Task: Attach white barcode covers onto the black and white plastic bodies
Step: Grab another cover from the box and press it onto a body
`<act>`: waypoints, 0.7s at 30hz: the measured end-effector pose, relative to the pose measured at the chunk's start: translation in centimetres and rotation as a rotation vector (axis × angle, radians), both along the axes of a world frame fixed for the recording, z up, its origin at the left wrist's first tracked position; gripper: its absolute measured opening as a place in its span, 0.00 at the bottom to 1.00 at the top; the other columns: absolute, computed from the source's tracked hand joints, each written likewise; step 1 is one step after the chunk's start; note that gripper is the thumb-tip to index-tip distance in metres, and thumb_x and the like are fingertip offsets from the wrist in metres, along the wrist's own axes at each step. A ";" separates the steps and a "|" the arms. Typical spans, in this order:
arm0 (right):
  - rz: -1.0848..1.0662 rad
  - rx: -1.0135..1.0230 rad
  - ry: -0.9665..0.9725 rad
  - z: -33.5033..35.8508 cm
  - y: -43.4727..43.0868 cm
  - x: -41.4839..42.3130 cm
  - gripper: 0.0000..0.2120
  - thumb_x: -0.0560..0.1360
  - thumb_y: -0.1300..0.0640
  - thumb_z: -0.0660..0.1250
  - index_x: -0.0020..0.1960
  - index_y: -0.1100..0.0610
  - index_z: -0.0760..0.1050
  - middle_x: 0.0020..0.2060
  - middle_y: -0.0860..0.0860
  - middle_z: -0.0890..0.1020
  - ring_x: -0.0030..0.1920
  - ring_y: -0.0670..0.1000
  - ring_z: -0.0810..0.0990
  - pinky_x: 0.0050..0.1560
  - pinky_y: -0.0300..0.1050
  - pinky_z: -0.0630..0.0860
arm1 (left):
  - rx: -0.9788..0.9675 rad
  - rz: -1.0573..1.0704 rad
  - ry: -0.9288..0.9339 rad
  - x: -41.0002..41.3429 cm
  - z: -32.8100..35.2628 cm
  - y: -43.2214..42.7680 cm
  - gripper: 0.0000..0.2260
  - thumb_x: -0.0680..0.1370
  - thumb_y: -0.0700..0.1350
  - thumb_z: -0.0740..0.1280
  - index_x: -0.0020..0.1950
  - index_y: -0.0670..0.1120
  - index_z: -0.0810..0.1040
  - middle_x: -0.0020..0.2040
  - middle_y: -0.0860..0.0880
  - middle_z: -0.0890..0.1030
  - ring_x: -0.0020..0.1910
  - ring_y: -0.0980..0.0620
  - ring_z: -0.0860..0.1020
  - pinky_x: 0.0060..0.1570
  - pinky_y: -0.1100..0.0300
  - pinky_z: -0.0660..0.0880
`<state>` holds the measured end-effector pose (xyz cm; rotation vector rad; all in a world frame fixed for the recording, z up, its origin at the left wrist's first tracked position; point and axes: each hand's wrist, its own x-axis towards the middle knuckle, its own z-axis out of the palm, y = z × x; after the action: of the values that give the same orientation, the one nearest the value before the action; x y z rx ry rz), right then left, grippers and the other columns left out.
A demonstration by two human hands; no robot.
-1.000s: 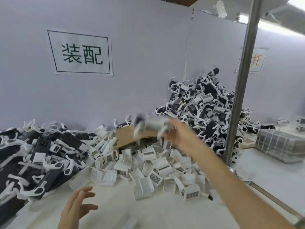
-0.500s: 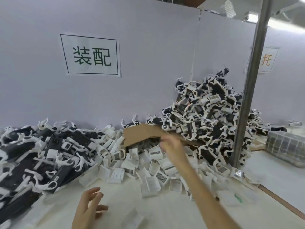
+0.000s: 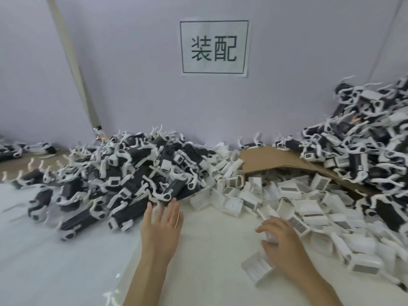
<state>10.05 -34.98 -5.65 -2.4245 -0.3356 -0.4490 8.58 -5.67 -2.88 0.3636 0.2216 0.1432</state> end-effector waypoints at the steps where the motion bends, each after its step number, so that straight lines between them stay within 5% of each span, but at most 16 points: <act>1: -0.016 0.046 -0.002 0.1 0.0 -0.1 0.20 0.67 0.72 0.74 0.46 0.47 0.81 0.52 0.45 0.77 0.62 0.51 0.74 0.62 0.39 0.64 | -0.028 0.010 -0.010 0.1 -0.1 0.5 0.25 0.81 0.57 0.64 0.75 0.49 0.65 0.61 0.42 0.83 0.58 0.47 0.82 0.54 0.51 0.75; 5: -0.153 0.014 -0.097 0.4 0.2 -0.7 0.22 0.65 0.70 0.77 0.53 0.49 0.81 0.53 0.47 0.76 0.58 0.53 0.75 0.54 0.46 0.70 | 0.133 0.028 -0.001 0.8 -0.3 1.0 0.20 0.81 0.57 0.63 0.72 0.54 0.67 0.62 0.45 0.82 0.56 0.49 0.83 0.52 0.53 0.76; 9: -0.342 -0.115 0.027 0.8 -0.1 -0.8 0.22 0.70 0.57 0.77 0.64 0.51 0.78 0.60 0.50 0.78 0.65 0.56 0.74 0.65 0.57 0.64 | 0.681 0.089 0.060 1.5 -0.5 0.5 0.14 0.81 0.49 0.67 0.66 0.54 0.71 0.54 0.49 0.83 0.44 0.49 0.83 0.47 0.56 0.76; 14: -0.249 0.012 -0.054 1.1 0.1 -1.4 0.16 0.70 0.69 0.73 0.51 0.51 0.83 0.48 0.44 0.82 0.56 0.55 0.80 0.64 0.61 0.68 | 1.305 0.269 0.049 1.3 -1.3 -1.4 0.08 0.79 0.44 0.70 0.43 0.42 0.77 0.35 0.48 0.72 0.33 0.52 0.70 0.36 0.62 0.68; 16: -0.168 0.164 -0.060 1.4 0.4 -1.6 0.20 0.69 0.73 0.71 0.46 0.49 0.83 0.45 0.40 0.82 0.52 0.48 0.82 0.63 0.45 0.72 | 1.493 0.386 0.043 1.0 -1.4 -2.1 0.08 0.79 0.41 0.70 0.39 0.45 0.77 0.40 0.49 0.75 0.33 0.55 0.69 0.36 0.68 0.67; 18: -0.126 0.321 -0.053 1.8 0.7 -1.8 0.22 0.70 0.75 0.71 0.44 0.46 0.81 0.45 0.38 0.82 0.47 0.37 0.80 0.51 0.26 0.70 | 1.580 0.454 0.030 0.8 -1.3 -2.7 0.06 0.79 0.40 0.69 0.43 0.47 0.78 0.49 0.50 0.74 0.35 0.59 0.72 0.38 0.71 0.69; 19: -0.113 0.373 -0.064 1.8 0.8 -1.8 0.21 0.70 0.74 0.71 0.45 0.46 0.82 0.45 0.38 0.83 0.44 0.34 0.79 0.46 0.24 0.69 | 1.602 0.448 0.042 0.6 -1.2 -3.0 0.02 0.80 0.41 0.69 0.48 0.46 0.78 0.54 0.50 0.73 0.37 0.59 0.74 0.39 0.71 0.69; 21: -0.098 0.454 -0.093 1.9 0.8 -1.7 0.17 0.73 0.70 0.72 0.48 0.48 0.83 0.45 0.38 0.83 0.41 0.33 0.77 0.43 0.24 0.70 | 1.660 0.402 0.150 0.6 -1.3 -3.2 0.13 0.79 0.45 0.70 0.63 0.47 0.74 0.62 0.51 0.70 0.39 0.57 0.75 0.41 0.62 0.70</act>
<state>8.33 -34.22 -3.76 -1.9867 -0.1348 -0.6104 9.15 -8.85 -4.17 1.9877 0.2835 0.7000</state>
